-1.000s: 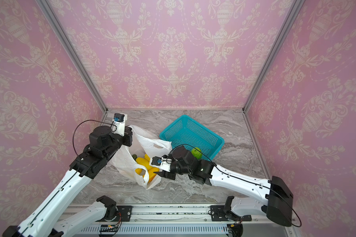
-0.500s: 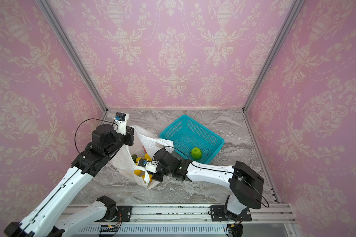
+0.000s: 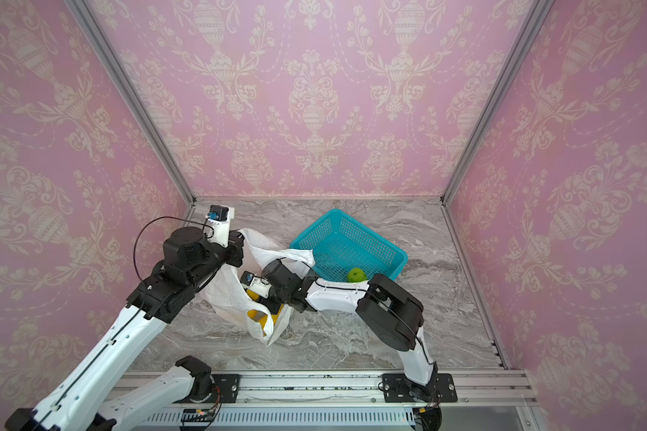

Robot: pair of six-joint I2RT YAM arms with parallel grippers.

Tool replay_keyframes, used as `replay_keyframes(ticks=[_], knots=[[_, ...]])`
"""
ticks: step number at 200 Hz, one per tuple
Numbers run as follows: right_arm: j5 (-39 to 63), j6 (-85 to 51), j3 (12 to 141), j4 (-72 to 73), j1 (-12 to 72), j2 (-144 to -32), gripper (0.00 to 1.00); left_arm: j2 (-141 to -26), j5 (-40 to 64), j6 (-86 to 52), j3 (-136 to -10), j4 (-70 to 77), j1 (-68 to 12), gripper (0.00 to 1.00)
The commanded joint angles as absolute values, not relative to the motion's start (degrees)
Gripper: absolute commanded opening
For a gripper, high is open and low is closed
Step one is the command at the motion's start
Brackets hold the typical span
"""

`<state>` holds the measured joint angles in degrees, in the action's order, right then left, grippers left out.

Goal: Untie the knot of the plastic bag and take out the fruit
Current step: Pick up the fruit from the plastic bag, then place the fruit in the basket.

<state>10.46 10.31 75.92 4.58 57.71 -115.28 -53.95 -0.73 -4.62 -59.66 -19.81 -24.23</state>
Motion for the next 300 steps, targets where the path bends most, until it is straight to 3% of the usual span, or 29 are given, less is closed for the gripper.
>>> replay_keyframes(ticks=[1,62,114,167,234,300], knots=[[9.9,8.4,79.7,2.5,57.6,-119.6,0.61,-52.4,0.2,-4.8,-60.3,-18.2,-24.5,0.00],[9.6,8.0,86.3,-1.0,56.6,-127.9,0.61,-52.5,0.4,-4.6,-60.2,-17.6,-24.5,0.00],[8.8,7.4,84.5,-0.4,56.5,-124.5,0.36,-52.0,-0.7,-4.1,-59.5,-17.4,-24.5,0.00],[8.6,4.0,78.8,2.2,56.5,-110.5,0.24,-50.7,-3.4,-3.0,-56.9,-16.2,-24.5,0.00],[7.1,3.3,60.6,11.8,56.2,-87.1,0.21,-50.3,-6.8,-2.1,-56.0,-15.8,-24.5,0.00],[2.0,2.0,44.9,17.0,47.1,-63.2,0.16,-51.0,-6.2,-2.2,-56.9,-16.4,-24.5,0.00]])
